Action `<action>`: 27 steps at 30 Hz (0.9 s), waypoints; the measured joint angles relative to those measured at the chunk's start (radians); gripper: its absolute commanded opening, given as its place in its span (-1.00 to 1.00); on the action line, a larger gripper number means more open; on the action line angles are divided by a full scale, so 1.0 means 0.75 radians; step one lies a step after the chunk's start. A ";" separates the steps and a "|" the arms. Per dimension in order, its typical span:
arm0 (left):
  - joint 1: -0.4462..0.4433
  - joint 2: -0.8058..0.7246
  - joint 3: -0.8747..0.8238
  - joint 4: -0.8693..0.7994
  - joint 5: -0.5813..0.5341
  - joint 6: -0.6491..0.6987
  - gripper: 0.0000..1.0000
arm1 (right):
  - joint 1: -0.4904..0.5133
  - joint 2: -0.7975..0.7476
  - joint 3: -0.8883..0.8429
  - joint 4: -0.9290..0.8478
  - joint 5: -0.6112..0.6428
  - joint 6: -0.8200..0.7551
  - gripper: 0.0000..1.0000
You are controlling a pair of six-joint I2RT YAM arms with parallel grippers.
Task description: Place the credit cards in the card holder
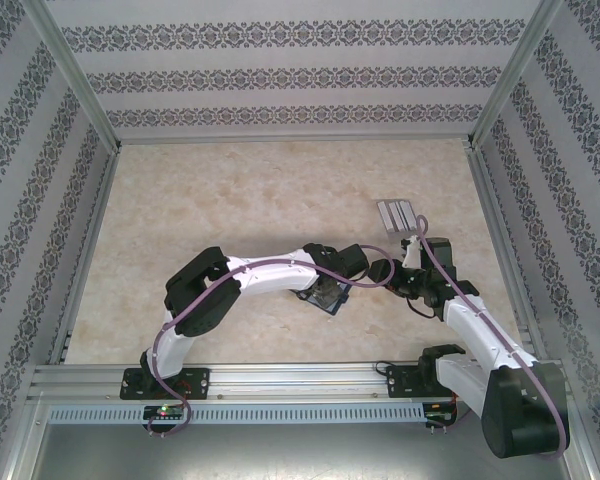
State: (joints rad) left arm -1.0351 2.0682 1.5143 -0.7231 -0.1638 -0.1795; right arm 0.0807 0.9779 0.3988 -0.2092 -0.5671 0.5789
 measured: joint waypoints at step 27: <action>0.001 -0.113 -0.094 0.043 0.055 0.043 -0.09 | -0.007 0.006 -0.008 -0.016 -0.005 -0.014 -0.12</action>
State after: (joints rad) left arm -1.0348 1.9835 1.4441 -0.6910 -0.1226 -0.1471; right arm 0.0753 0.9825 0.3931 -0.2214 -0.5709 0.5682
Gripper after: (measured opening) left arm 0.438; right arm 0.443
